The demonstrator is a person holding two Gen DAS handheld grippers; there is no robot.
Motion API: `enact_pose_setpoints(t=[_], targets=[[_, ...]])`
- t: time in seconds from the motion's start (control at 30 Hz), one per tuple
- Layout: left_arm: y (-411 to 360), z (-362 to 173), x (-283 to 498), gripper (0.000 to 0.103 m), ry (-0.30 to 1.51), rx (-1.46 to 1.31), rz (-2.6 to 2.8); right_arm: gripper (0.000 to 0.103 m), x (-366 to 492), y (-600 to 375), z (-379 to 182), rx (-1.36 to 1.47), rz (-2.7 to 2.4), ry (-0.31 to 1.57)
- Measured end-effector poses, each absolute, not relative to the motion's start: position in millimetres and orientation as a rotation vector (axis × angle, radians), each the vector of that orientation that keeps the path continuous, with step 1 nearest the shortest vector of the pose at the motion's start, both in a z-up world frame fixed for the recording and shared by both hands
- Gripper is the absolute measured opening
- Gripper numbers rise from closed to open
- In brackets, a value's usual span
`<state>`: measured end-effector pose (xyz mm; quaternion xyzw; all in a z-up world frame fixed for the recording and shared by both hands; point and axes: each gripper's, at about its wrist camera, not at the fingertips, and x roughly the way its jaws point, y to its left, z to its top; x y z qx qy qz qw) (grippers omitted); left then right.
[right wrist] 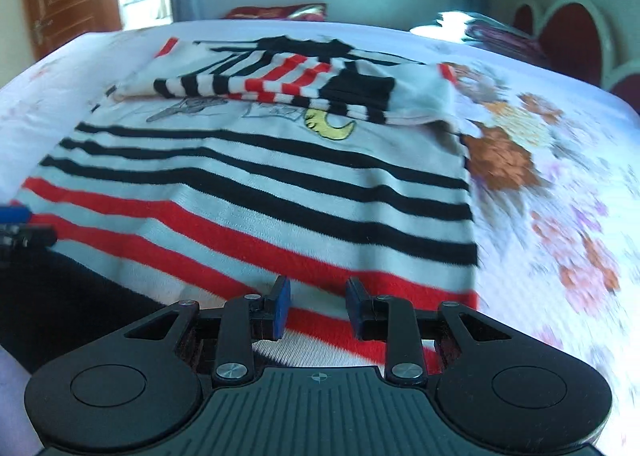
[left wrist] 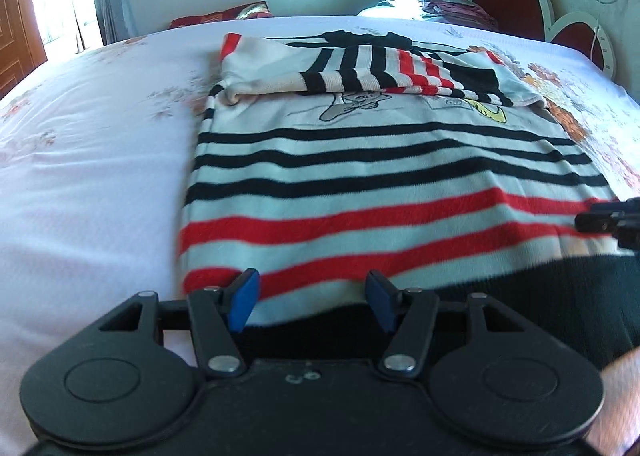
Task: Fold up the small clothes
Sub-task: 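Move both open tools along the sweater body to the black hem band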
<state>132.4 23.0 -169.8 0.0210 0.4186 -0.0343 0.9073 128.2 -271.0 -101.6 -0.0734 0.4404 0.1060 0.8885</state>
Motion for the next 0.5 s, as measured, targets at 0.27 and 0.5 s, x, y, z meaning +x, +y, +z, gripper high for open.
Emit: enact_pose_setpoints(t=[0.27,0.5], targets=[[32.8,-155.3,108.9,0.058,0.837,0.0,-0.073,0.029,92.4,-251.3,-102.3,-0.148,0.187,0.912],[53.1,-154.4,96.8,0.06,0.85,-0.039,-0.044,0.029,72.9,-267.7,-93.6,-0.101,0.098,0.906]])
